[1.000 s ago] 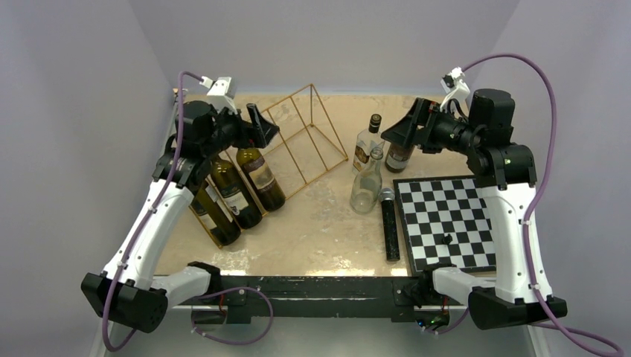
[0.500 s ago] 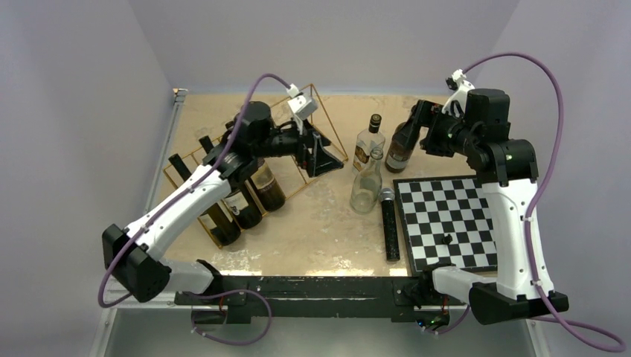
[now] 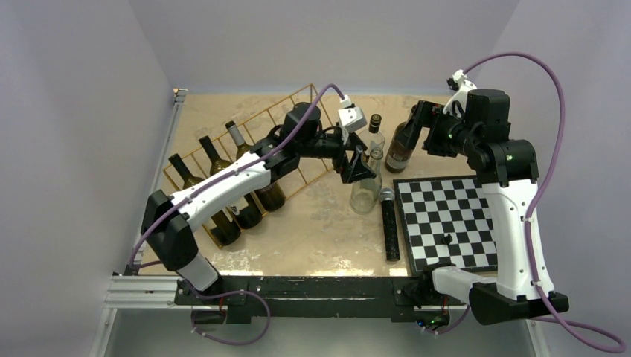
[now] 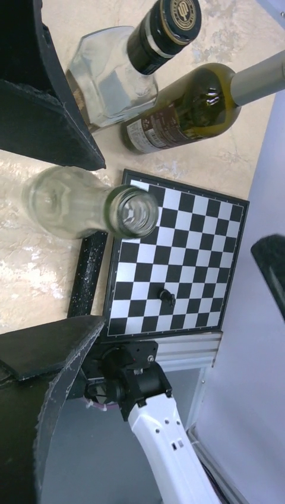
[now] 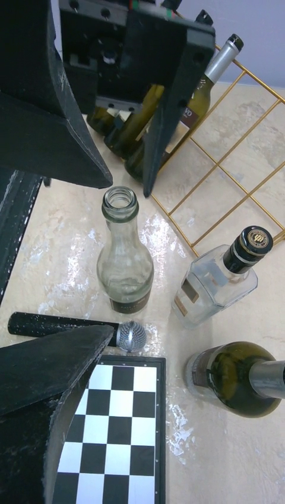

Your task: Put the wine bottle on the wine rack

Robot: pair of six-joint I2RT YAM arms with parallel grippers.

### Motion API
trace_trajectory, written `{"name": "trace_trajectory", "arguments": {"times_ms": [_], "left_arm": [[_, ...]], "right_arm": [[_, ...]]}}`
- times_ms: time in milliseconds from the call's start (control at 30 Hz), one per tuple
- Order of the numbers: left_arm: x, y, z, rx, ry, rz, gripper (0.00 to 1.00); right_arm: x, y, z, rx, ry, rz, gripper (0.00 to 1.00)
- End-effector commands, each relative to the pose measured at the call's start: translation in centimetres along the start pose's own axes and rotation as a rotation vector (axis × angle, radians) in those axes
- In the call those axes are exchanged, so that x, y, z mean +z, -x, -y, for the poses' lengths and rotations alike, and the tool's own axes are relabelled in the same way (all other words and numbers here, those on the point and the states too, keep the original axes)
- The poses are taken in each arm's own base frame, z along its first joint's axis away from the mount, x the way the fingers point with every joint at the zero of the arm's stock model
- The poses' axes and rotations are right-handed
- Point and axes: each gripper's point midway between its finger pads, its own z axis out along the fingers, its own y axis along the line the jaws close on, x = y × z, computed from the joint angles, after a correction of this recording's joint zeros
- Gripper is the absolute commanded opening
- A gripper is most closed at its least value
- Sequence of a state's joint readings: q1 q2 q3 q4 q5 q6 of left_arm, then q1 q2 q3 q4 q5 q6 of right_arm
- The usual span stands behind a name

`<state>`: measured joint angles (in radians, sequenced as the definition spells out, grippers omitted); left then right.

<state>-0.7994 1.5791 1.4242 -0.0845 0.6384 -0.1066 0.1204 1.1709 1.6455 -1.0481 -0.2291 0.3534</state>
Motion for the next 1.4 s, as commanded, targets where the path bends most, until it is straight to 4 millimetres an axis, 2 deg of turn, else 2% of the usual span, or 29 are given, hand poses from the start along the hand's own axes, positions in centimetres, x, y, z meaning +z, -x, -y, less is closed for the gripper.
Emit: {"name": "trace_trajectory", "arguments": {"times_ms": [0,133,233,367,533,667,733,767,933,1233,1367], "left_arm": [[2.0,2.2,-0.4,0.103,-0.043,0.054,0.94],[3.1,1.1,-1.0,0.092,-0.057,0.034,0.93],[3.9,0.5,-1.4,0.069,-0.055,0.022,0.88],[4.8,-0.6,-1.8,0.042,-0.054,-0.002,0.74],[5.1,-1.2,-2.1,0.034,-0.036,-0.012,0.48],[4.9,-1.3,-2.4,0.037,-0.012,-0.016,0.22],[4.7,-1.1,-2.6,0.041,0.007,-0.012,0.05],[4.6,-1.0,-2.7,0.043,0.019,-0.010,0.00],[3.6,0.0,-3.0,0.071,0.071,0.005,0.00],[2.0,2.9,-2.3,0.037,0.107,0.010,0.00],[0.7,4.1,-1.7,0.018,0.132,0.025,0.00]], "right_arm": [[-1.2,1.0,-1.1,-0.033,0.045,0.037,0.90],[-1.3,1.2,-1.5,-0.034,0.056,0.026,0.90],[-1.2,1.4,-1.6,-0.034,0.058,0.016,0.90],[-1.0,1.4,-1.9,-0.024,0.070,-0.001,0.90],[-1.0,1.2,-1.9,-0.016,0.070,-0.004,0.90],[-0.9,1.1,-1.7,-0.011,0.065,-0.004,0.90],[-1.0,1.0,-1.7,-0.009,0.064,-0.003,0.90],[-0.9,0.9,-1.7,-0.009,0.063,-0.004,0.90],[-0.9,0.9,-1.6,-0.001,0.060,-0.002,0.90],[-0.9,1.5,-1.9,0.007,0.067,0.005,0.90],[-1.0,2.0,-2.3,0.015,0.079,0.017,0.90]]}}
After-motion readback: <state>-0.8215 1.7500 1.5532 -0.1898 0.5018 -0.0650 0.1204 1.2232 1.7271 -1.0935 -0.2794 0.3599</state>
